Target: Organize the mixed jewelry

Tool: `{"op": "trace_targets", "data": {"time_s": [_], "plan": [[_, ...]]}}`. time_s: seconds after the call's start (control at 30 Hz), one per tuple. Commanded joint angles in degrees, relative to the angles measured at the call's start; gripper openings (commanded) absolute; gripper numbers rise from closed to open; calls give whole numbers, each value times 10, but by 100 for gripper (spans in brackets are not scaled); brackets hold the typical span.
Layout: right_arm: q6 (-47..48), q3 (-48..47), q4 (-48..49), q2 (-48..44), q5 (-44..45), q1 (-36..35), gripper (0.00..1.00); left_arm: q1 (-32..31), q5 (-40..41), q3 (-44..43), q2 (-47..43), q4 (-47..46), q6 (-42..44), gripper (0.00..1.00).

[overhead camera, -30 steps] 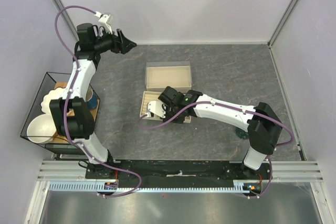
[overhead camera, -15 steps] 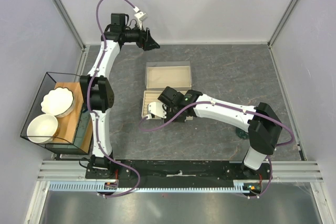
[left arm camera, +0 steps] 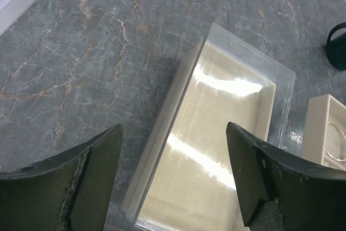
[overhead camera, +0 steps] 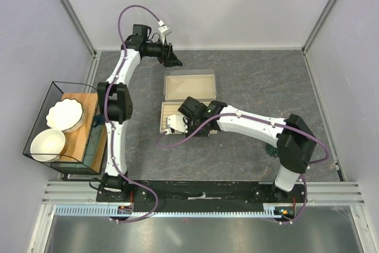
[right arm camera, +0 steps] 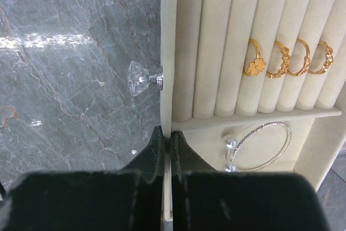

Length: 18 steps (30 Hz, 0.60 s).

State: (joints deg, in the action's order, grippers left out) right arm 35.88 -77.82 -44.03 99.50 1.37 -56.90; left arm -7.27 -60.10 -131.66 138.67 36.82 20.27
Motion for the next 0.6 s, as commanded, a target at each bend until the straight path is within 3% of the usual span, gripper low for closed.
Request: {"op": "trace_targets", "data": {"time_s": [0.0,0.3,0.57], "plan": [[18,-26,28,3,-8,14,0,-5,-44,-34,6,0,34,85],[29,-34,30,14,-13,28,0,-14,-67,-38,19,2,46,87],[31,-43,30,19,-39,40,0,-30,-36,-40,35,32,90,90]]}}
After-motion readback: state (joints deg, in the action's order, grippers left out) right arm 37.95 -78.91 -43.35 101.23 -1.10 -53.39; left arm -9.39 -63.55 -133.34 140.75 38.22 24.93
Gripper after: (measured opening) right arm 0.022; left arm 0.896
